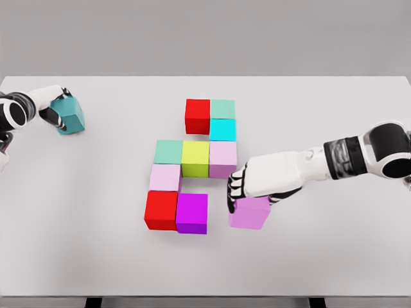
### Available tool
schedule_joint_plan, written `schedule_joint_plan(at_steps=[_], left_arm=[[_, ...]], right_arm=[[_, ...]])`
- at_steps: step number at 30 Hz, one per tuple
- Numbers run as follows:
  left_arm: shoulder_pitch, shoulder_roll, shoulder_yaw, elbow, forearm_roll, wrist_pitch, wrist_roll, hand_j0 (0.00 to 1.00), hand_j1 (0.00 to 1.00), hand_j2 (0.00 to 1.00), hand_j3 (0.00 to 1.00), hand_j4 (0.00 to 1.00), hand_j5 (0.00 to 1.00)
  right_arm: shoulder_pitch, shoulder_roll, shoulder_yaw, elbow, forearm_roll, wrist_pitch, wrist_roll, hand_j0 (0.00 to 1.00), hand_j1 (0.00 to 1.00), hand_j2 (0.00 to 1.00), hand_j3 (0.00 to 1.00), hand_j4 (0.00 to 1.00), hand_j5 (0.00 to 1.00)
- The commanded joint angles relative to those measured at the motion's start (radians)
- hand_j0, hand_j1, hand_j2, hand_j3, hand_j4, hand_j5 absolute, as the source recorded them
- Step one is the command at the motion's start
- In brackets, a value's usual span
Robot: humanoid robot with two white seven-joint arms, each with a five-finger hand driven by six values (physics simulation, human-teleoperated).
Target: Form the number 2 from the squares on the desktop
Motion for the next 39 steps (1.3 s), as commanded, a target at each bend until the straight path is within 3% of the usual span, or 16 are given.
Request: schedule_joint_plan(at_steps=[1, 8, 16, 27, 39], left_arm=[[0.000, 0.000, 0.000, -0.005, -0.003, -0.001, 0.000, 0.49, 0.49, 0.49, 0.49, 0.49, 0.49], [-0.026, -0.045, -0.008, -0.006, -0.020, -0.001, 0.000, 0.44, 0.44, 0.44, 0.44, 0.44, 0.44], [-0.037, -0.097, -0.008, -0.011, -0.072, -0.001, 0.000, 0.42, 0.42, 0.42, 0.42, 0.42, 0.42], [-0.046, -0.143, -0.016, -0.031, -0.101, -0.003, 0.000, 0.41, 0.41, 0.41, 0.41, 0.41, 0.41], [-0.054, -0.183, -0.052, -0.048, -0.129, -0.003, 0.000, 0.41, 0.41, 0.41, 0.41, 0.41, 0.41]], right_arm=[[0.000, 0.020, 0.003, 0.000, -0.004, 0.003, 0.000, 0.44, 0.44, 0.44, 0.44, 0.44, 0.44], [-0.002, 0.057, 0.003, 0.001, 0.002, 0.003, 0.000, 0.44, 0.44, 0.44, 0.44, 0.44, 0.44], [-0.002, 0.056, 0.005, 0.001, 0.036, 0.003, 0.000, 0.44, 0.44, 0.44, 0.44, 0.44, 0.44], [-0.002, 0.068, 0.005, 0.001, 0.084, 0.003, 0.000, 0.51, 0.51, 0.51, 0.51, 0.51, 0.51], [-0.003, 0.088, 0.005, 0.001, 0.084, 0.003, 0.000, 0.51, 0.51, 0.51, 0.51, 0.51, 0.51]])
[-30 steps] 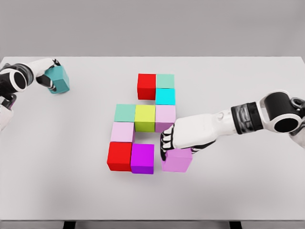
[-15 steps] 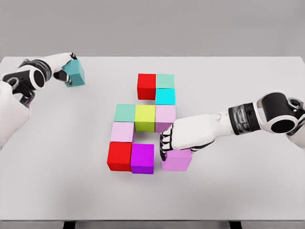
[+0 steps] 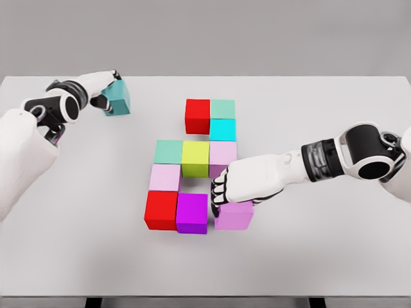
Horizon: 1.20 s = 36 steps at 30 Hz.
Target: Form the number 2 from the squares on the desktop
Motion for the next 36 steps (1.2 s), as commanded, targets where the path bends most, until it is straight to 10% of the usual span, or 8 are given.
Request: schedule_joint_plan(at_steps=[1, 5, 7, 17, 24, 36], left_arm=[[0.000, -0.007, -0.007, -0.006, -0.006, -0.002, 0.002, 0.41, 0.41, 0.41, 0.41, 0.41, 0.41], [0.002, -0.012, -0.007, -0.016, -0.012, -0.002, 0.002, 0.41, 0.41, 0.41, 0.41, 0.41, 0.41], [0.000, -0.021, -0.016, -0.016, -0.014, -0.001, 0.002, 0.41, 0.41, 0.41, 0.41, 0.41, 0.41], [0.003, -0.026, -0.032, -0.048, -0.026, -0.001, 0.002, 0.40, 0.40, 0.40, 0.40, 0.40, 0.40], [0.003, -0.055, -0.044, -0.054, -0.044, -0.001, 0.002, 0.40, 0.40, 0.40, 0.40, 0.40, 0.40], [0.002, -0.105, -0.058, -0.049, -0.047, -0.001, 0.002, 0.40, 0.40, 0.40, 0.40, 0.40, 0.40]], right_arm=[[0.000, 0.001, -0.002, 0.000, -0.005, 0.002, -0.001, 0.51, 0.51, 0.51, 0.51, 0.51, 0.51], [-0.002, 0.007, -0.002, 0.000, -0.005, 0.002, -0.001, 0.63, 0.63, 0.63, 0.63, 0.63, 0.63], [-0.002, 0.013, -0.002, 0.000, -0.002, 0.002, -0.001, 1.00, 1.00, 1.00, 1.00, 1.00, 1.00], [0.000, -0.116, -0.119, 0.000, -0.012, 0.002, -0.001, 1.00, 1.00, 1.00, 1.00, 1.00, 1.00], [0.011, -0.281, -0.045, -0.002, -0.014, 0.002, -0.001, 1.00, 1.00, 1.00, 1.00, 1.00, 1.00], [0.006, -0.246, 0.101, -0.003, -0.008, 0.002, -0.001, 1.00, 1.00, 1.00, 1.00, 1.00, 1.00]])
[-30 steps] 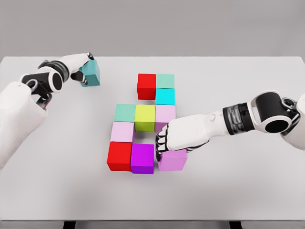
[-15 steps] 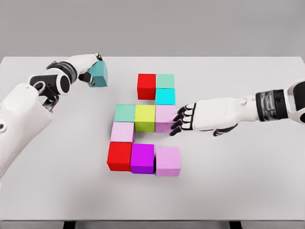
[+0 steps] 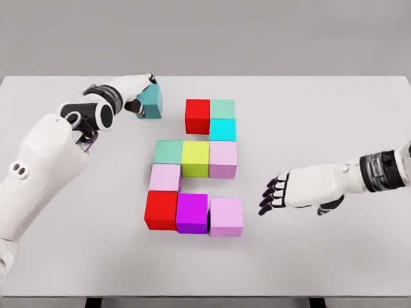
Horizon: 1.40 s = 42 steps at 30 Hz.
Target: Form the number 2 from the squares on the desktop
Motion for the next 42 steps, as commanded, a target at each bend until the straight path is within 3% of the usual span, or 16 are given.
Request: schedule_joint_plan(at_steps=[1, 6, 21, 25, 29, 33, 35, 37, 38, 40, 42], left_arm=[[0.002, -0.009, -0.005, 0.001, -0.004, -0.003, 0.001, 0.40, 0.40, 0.40, 0.40, 0.40, 0.40], [0.000, -0.017, -0.019, 0.002, -0.004, -0.003, 0.001, 0.40, 0.40, 0.40, 0.40, 0.40, 0.40], [0.002, -0.048, -0.021, 0.014, -0.004, -0.004, 0.001, 0.40, 0.40, 0.40, 0.40, 0.40, 0.40], [0.002, -0.059, -0.027, 0.016, -0.004, -0.003, 0.001, 0.40, 0.40, 0.40, 0.40, 0.40, 0.40], [0.000, -0.059, -0.028, 0.016, -0.004, -0.003, 0.001, 0.40, 0.40, 0.40, 0.40, 0.40, 0.40], [0.002, -0.066, -0.036, 0.017, -0.004, -0.003, 0.001, 0.40, 0.40, 0.40, 0.40, 0.40, 0.40], [0.002, -0.068, -0.037, 0.016, -0.004, -0.003, 0.001, 0.40, 0.40, 0.40, 0.40, 0.40, 0.40], [0.000, -0.069, -0.037, 0.016, -0.004, -0.003, 0.001, 0.40, 0.40, 0.40, 0.40, 0.40, 0.40], [0.000, -0.069, -0.037, 0.017, -0.004, -0.003, 0.001, 0.40, 0.40, 0.40, 0.40, 0.40, 0.40], [0.000, -0.069, -0.045, 0.016, -0.004, -0.003, 0.001, 0.40, 0.40, 0.40, 0.40, 0.40, 0.40], [0.000, -0.069, -0.047, 0.016, -0.004, -0.003, 0.001, 0.40, 0.40, 0.40, 0.40, 0.40, 0.40]], right_arm=[[0.000, 0.027, 0.021, 0.000, -0.005, 0.002, 0.000, 1.00, 1.00, 1.00, 1.00, 1.00, 1.00], [-0.006, 0.076, 0.035, -0.001, -0.005, 0.002, 0.000, 1.00, 1.00, 1.00, 1.00, 1.00, 1.00], [-0.008, 0.096, 0.032, 0.000, -0.010, 0.002, 0.000, 1.00, 1.00, 1.00, 1.00, 1.00, 1.00], [-0.009, 0.076, 0.021, 0.002, -0.008, 0.002, 0.000, 1.00, 1.00, 1.00, 1.00, 1.00, 1.00], [-0.008, 0.010, -0.019, 0.002, -0.007, 0.002, 0.000, 1.00, 1.00, 1.00, 1.00, 1.00, 1.00], [0.009, -0.041, -0.134, 0.036, -0.020, 0.002, 0.000, 1.00, 1.00, 1.00, 1.00, 1.00, 1.00], [0.017, -0.053, -0.188, 0.054, -0.123, 0.002, 0.000, 1.00, 1.00, 1.00, 1.00, 1.00, 1.00], [0.067, -0.045, -0.266, 0.062, -0.275, 0.002, 0.000, 1.00, 1.00, 1.00, 1.00, 1.00, 1.00], [0.136, -0.045, -0.367, 0.059, -0.349, 0.002, 0.000, 1.00, 1.00, 1.00, 1.00, 1.00, 1.00], [0.234, -0.050, -0.505, 0.056, -0.375, 0.002, 0.000, 1.00, 1.00, 1.00, 1.00, 1.00, 1.00], [0.252, -0.055, -0.542, 0.060, -0.376, 0.002, 0.000, 1.00, 1.00, 1.00, 1.00, 1.00, 1.00]])
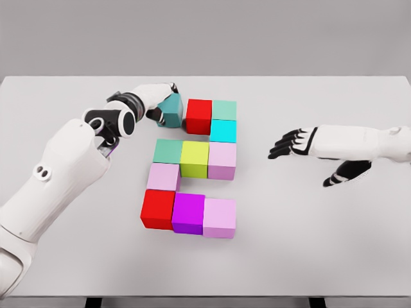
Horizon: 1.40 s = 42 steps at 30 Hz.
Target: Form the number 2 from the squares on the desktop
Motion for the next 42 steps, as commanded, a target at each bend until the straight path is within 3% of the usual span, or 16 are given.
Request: schedule_joint_plan(at_steps=[1, 5, 8, 10, 12, 13, 15, 16, 21, 37, 42], left_arm=[[0.000, -0.003, -0.003, 0.000, -0.003, -0.002, 0.001, 0.40, 0.40, 0.40, 0.40, 0.40, 0.40], [0.000, -0.006, -0.003, 0.000, -0.003, -0.004, 0.001, 0.41, 0.41, 0.41, 0.41, 0.41, 0.41], [0.000, -0.006, -0.003, 0.001, -0.003, -0.004, 0.001, 0.42, 0.42, 0.42, 0.42, 0.42, 0.42], [-0.002, -0.006, -0.003, 0.001, -0.003, -0.004, 0.001, 0.42, 0.42, 0.42, 0.42, 0.42, 0.42], [-0.002, -0.006, -0.003, 0.001, -0.003, -0.004, 0.001, 0.42, 0.42, 0.42, 0.42, 0.42, 0.42], [-0.002, -0.006, -0.003, 0.001, -0.003, -0.004, 0.001, 0.42, 0.42, 0.42, 0.42, 0.42, 0.42], [-0.002, -0.006, -0.003, 0.001, -0.003, -0.004, 0.001, 0.44, 0.44, 0.44, 0.44, 0.44, 0.44], [-0.002, -0.007, -0.003, 0.001, -0.003, -0.006, 0.001, 0.45, 0.45, 0.45, 0.45, 0.45, 0.45], [-0.002, -0.012, -0.003, 0.001, -0.003, -0.004, 0.001, 0.57, 0.57, 0.57, 0.57, 0.57, 0.57], [-0.002, -0.014, -0.003, 0.001, -0.003, -0.004, 0.001, 0.61, 0.61, 0.61, 0.61, 0.61, 0.61], [-0.002, -0.014, -0.003, 0.001, -0.003, -0.006, 0.001, 0.66, 0.66, 0.66, 0.66, 0.66, 0.66]], right_arm=[[0.000, -0.007, -0.097, 0.005, -0.049, 0.003, 0.000, 1.00, 1.00, 1.00, 1.00, 1.00, 1.00], [0.014, -0.061, -0.162, 0.034, -0.056, 0.003, 0.000, 1.00, 1.00, 1.00, 1.00, 1.00, 1.00], [0.029, -0.052, -0.162, 0.132, -0.048, 0.003, 0.000, 1.00, 1.00, 1.00, 1.00, 1.00, 1.00], [0.038, -0.050, -0.162, 0.145, 0.001, 0.003, 0.000, 1.00, 1.00, 1.00, 1.00, 1.00, 1.00], [0.075, -0.021, -0.186, 0.160, 0.001, 0.003, 0.000, 1.00, 1.00, 1.00, 1.00, 1.00, 1.00], [0.132, 0.020, -0.226, 0.185, -0.023, 0.003, 0.000, 1.00, 1.00, 1.00, 1.00, 1.00, 1.00], [0.222, 0.099, -0.385, 0.191, -0.023, 0.003, 0.000, 1.00, 1.00, 1.00, 1.00, 1.00, 1.00], [0.253, 0.100, -0.401, 0.192, -0.023, 0.003, 0.000, 1.00, 1.00, 1.00, 1.00, 1.00, 1.00], [0.258, 0.096, -0.384, 0.197, -0.019, 0.003, 0.000, 1.00, 1.00, 1.00, 1.00, 1.00, 1.00], [0.247, 0.109, -0.355, 0.205, -0.010, 0.003, 0.000, 1.00, 1.00, 1.00, 1.00, 1.00, 1.00], [0.241, 0.106, -0.344, 0.211, -0.008, 0.003, 0.000, 1.00, 1.00, 1.00, 1.00, 1.00, 1.00]])
